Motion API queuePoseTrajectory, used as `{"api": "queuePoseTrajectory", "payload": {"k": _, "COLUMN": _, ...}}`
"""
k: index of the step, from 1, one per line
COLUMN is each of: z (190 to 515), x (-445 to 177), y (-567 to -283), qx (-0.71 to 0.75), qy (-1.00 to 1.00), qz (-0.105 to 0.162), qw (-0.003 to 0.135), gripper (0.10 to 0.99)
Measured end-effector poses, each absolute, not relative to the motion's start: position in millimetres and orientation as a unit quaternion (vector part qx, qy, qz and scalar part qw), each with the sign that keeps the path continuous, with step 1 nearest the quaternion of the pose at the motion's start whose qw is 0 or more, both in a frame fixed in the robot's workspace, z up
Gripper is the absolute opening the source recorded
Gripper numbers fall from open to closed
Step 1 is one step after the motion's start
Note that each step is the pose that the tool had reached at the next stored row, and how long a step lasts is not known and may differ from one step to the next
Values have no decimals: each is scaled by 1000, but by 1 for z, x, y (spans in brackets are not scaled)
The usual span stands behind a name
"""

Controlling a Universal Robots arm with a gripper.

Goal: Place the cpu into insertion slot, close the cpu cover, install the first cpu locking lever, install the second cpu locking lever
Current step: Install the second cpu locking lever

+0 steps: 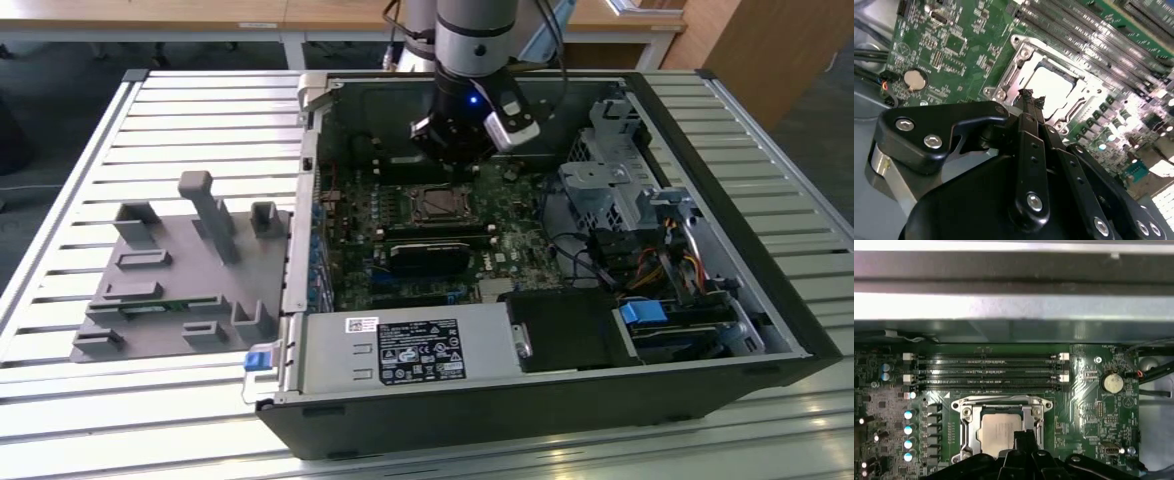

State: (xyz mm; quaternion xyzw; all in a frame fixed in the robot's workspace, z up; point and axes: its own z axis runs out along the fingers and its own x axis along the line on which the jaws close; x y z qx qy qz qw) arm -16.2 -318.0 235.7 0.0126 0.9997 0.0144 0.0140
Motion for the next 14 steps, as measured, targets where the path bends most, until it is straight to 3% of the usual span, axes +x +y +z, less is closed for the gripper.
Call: {"api": "queuePoseTrajectory", "payload": {"k": 14, "z": 236, "x": -16, "y": -355, "qx": 13, "qy": 1000, "qz": 15, "qw": 8, "gripper": 106}}
